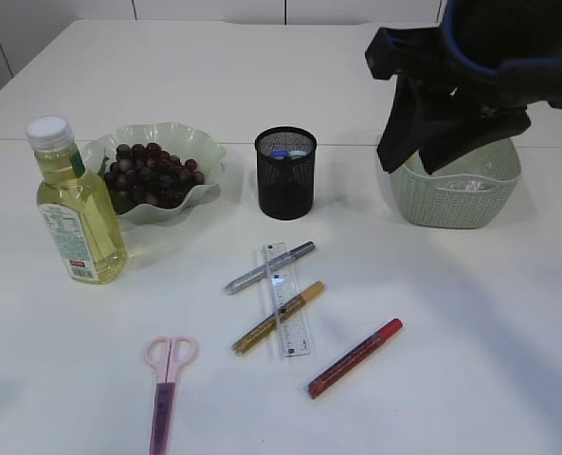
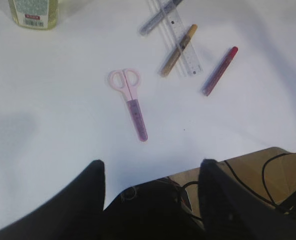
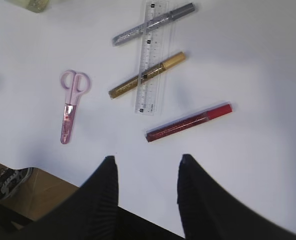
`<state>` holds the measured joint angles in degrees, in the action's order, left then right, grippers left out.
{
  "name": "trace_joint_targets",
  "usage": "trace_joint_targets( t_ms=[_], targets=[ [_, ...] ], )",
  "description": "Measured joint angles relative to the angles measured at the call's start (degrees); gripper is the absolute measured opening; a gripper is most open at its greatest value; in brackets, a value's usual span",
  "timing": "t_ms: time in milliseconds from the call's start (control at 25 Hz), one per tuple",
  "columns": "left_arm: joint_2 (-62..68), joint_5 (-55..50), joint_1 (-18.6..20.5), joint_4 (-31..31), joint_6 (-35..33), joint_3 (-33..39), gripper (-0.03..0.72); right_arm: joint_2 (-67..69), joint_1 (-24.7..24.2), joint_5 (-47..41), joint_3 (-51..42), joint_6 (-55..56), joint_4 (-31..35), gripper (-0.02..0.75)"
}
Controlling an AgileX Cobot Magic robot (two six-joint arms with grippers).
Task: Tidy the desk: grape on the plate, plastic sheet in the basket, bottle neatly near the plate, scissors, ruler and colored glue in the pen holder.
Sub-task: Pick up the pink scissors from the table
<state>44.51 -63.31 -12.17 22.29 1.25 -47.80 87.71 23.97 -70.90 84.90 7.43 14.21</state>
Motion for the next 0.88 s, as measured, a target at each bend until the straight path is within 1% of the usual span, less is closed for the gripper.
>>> trace_joint_targets(
  t_ms=[160, 400, 520, 640, 720, 800, 880],
  targets=[
    [2.99, -1.86, 0.0, -0.84, 1.71, 0.0, 0.434, 0.0, 0.0, -0.04, 0.0, -0.42, 1.61, 0.326],
    [9.1, -3.39, 0.0, -1.06, 2.96, 0.0, 0.434, 0.0, 0.0, -0.13, 0.0, -1.56, 1.84, 0.326],
    [12.02, -3.39, -0.93, -1.18, 3.06, 0.0, 0.433, 0.0, 0.0, -0.13, 0.0, -2.17, 1.84, 0.326],
    [15.27, -2.78, -2.96, -1.18, 3.86, -0.12, 0.426, -0.12, 0.0, -0.13, 0.0, -2.41, 1.34, 0.326],
    [17.81, -2.06, -5.24, -1.6, 4.89, -1.15, 0.414, -0.12, 0.0, -0.13, 0.0, -2.43, 0.49, 0.326],
    [21.09, -1.78, -7.76, -3.3, 6.56, -3.23, 0.404, -0.12, 0.0, -0.13, 0.0, -2.53, -0.24, 0.326],
    [24.41, -1.54, -10.76, -6.26, 8.83, -6.37, 0.399, -0.12, 0.0, -0.13, 0.0, -2.63, -0.68, 0.326]
  ],
)
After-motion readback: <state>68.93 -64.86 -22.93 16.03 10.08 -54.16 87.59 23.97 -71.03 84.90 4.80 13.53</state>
